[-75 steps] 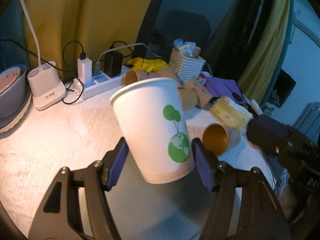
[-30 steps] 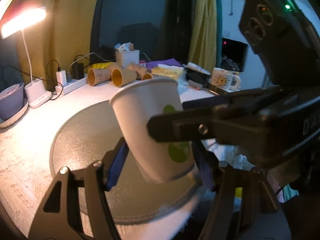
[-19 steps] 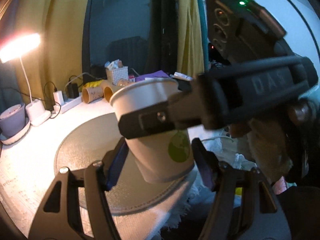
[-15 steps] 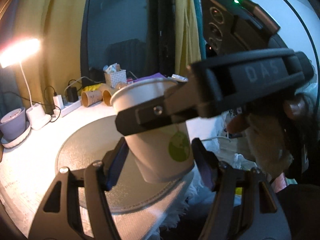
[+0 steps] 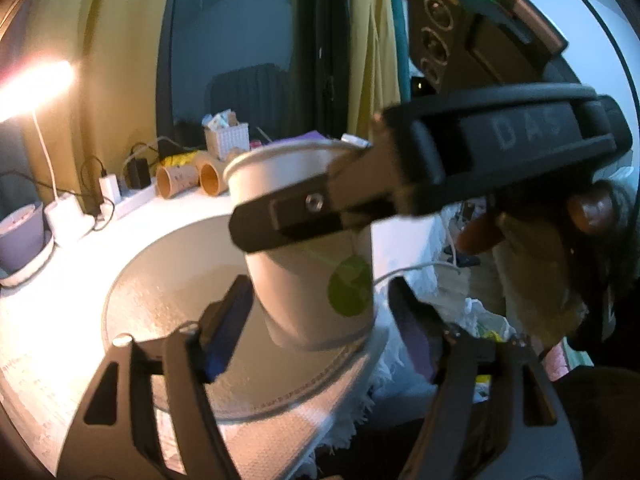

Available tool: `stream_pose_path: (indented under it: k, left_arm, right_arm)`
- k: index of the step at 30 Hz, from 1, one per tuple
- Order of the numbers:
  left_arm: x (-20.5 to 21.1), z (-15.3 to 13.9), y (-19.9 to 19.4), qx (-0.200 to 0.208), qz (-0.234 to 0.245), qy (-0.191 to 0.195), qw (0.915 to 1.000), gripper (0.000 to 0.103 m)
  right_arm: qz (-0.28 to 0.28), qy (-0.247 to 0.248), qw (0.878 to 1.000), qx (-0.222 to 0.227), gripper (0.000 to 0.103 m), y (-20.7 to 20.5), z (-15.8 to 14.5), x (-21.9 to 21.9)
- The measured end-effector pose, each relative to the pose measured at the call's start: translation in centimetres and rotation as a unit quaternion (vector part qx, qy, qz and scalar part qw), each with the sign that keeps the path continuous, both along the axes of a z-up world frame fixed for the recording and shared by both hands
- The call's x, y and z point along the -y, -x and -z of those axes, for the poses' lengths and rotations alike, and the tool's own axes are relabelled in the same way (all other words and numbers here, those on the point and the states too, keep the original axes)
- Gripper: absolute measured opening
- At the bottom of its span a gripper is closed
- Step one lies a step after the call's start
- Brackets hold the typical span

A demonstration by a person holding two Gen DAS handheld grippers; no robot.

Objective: Flip cup upright
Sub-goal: 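Rotate the white cup upright with the right gripper, opening the left gripper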

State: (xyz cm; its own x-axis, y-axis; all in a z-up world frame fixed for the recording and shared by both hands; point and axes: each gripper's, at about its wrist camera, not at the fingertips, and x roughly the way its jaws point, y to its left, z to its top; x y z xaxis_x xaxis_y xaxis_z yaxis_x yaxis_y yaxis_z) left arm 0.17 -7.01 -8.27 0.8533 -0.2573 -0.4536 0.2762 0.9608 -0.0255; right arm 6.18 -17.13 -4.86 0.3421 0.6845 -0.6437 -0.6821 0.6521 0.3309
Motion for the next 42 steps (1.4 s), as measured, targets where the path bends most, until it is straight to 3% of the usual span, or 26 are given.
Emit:
stream_pose_path:
  k: [7, 14, 24, 33, 42]
  left_arm:
    - [-0.5, 1.5, -1.6, -0.040, -0.006, 0.011, 0.9991, 0.077]
    - [-1.5, 2.7, -3.4, -0.076, -0.017, 0.029, 0.9965, 0.077]
    - [-5.5, 2.8, -6.4, -0.115, -0.068, 0.066, 0.9888, 0.077]
    - [-9.3, 1.7, -8.3, -0.123, -0.117, 0.089, 0.9815, 0.077]
    - [-12.2, 1.3, -9.5, -0.127, -0.149, 0.105, 0.9750, 0.077]
  right_arm:
    - [0.021, 0.005, 1.000, -0.004, 0.070, -1.7, 1.2, 0.5]
    - [0.058, 0.029, 0.998, 0.022, 0.070, -4.1, 1.5, 1.0]
    - [0.070, 0.051, 0.996, 0.033, 0.070, -7.7, 1.9, 0.2]
    - [0.073, 0.052, 0.995, 0.033, 0.070, -10.2, 2.1, -0.9]
    - [0.077, 0.088, 0.991, 0.061, 0.070, -11.6, 2.8, -2.8]
